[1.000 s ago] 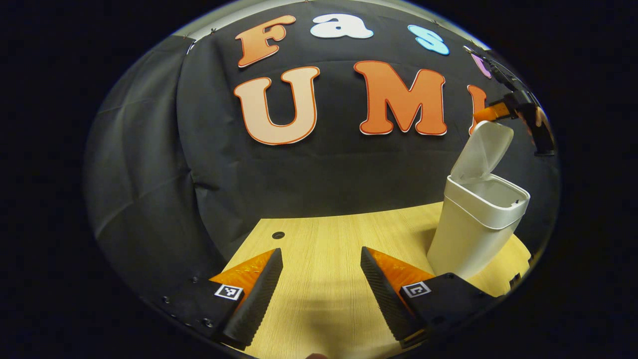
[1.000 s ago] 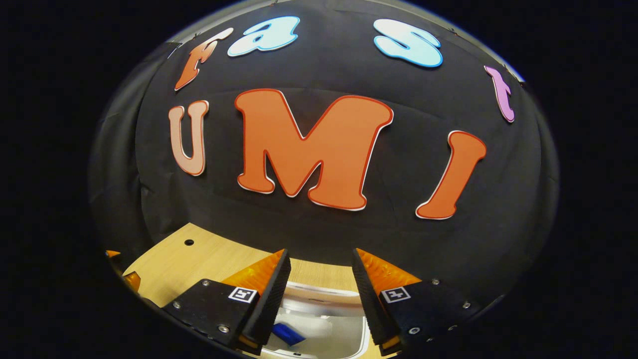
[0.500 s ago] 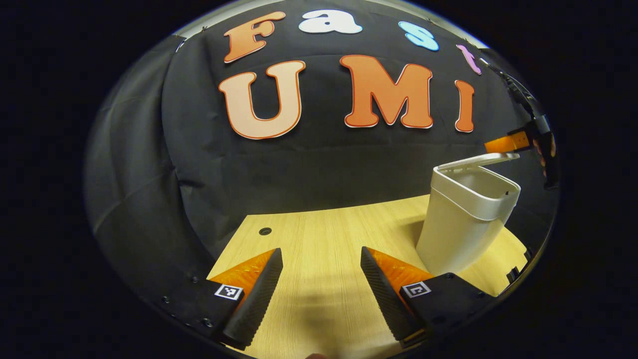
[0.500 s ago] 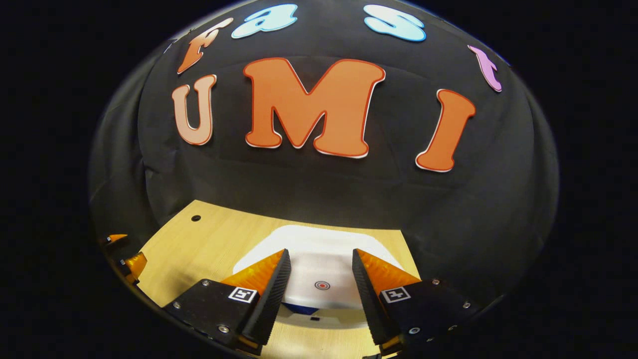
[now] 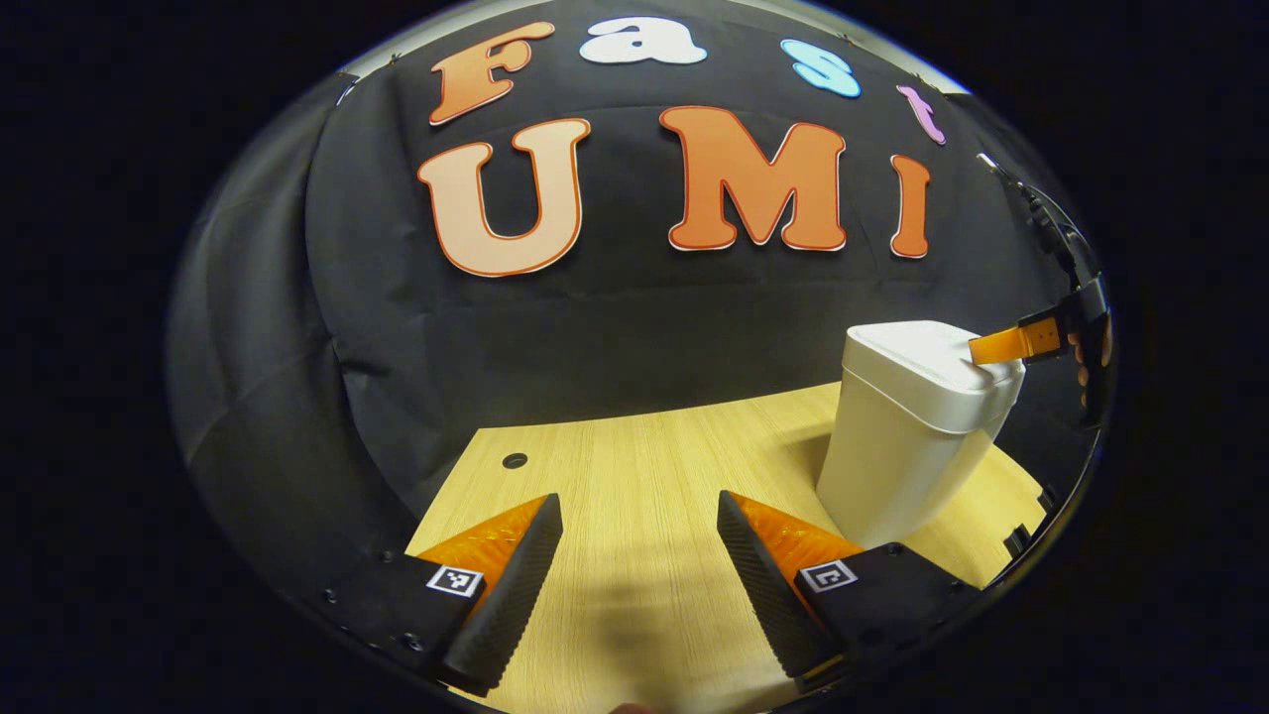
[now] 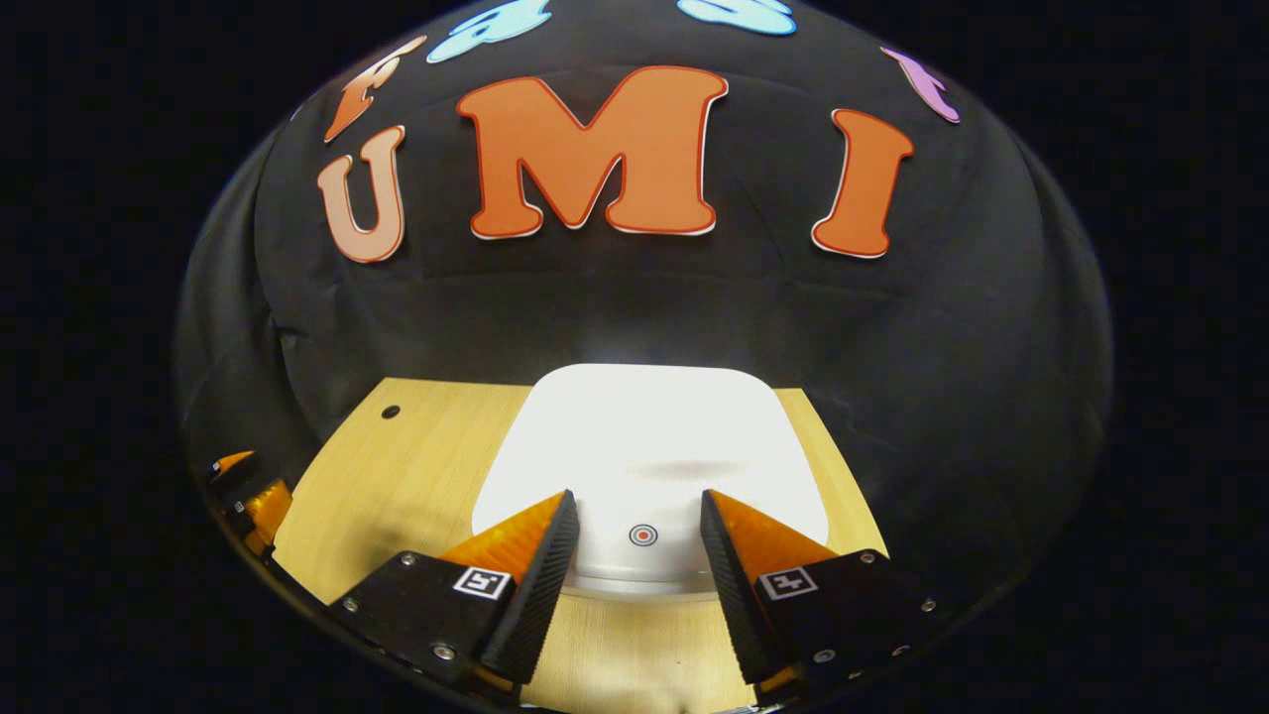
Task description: Press the lid of the desktop garbage bin to open it, pick up the crumpled paper on the desktop and throw it into the bin, then pick up the pop can on the desktop and drop it into the bin, and finally close the garbage bin lid.
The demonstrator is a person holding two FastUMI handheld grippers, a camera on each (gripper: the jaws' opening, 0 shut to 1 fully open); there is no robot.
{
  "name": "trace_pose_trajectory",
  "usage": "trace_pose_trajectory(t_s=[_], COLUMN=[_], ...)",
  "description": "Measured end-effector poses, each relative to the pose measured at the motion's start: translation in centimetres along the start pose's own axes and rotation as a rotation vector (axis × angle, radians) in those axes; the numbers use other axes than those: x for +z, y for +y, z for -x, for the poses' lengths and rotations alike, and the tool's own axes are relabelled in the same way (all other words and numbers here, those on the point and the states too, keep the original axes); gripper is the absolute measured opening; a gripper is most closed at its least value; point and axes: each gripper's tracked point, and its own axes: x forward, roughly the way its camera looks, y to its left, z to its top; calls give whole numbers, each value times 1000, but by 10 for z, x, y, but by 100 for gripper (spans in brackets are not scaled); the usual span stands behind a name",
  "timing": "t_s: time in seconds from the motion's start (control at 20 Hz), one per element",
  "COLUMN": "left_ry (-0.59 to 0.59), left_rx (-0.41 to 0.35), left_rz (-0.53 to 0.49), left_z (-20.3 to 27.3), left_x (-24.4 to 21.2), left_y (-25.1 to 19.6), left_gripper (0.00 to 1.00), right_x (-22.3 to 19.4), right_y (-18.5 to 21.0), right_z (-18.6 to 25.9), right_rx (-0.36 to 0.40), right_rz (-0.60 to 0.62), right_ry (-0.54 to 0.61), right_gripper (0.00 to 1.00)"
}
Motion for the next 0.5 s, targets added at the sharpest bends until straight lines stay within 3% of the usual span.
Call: trace_pose_trajectory(t_s=[0.3, 0.5], left_ry=[2, 0], left_rx=[-21, -29], left_rz=[-3, 0], left_z=[-1, -4], left_x=[0, 2], left_y=[-3, -1], left_gripper=[100, 100], right_x=[-6, -2], right_y=[3, 5], right_z=[0, 2], right_rx=[-30, -24], right_rz=[-23, -37], right_ry=[18, -6], right_gripper=[72, 63])
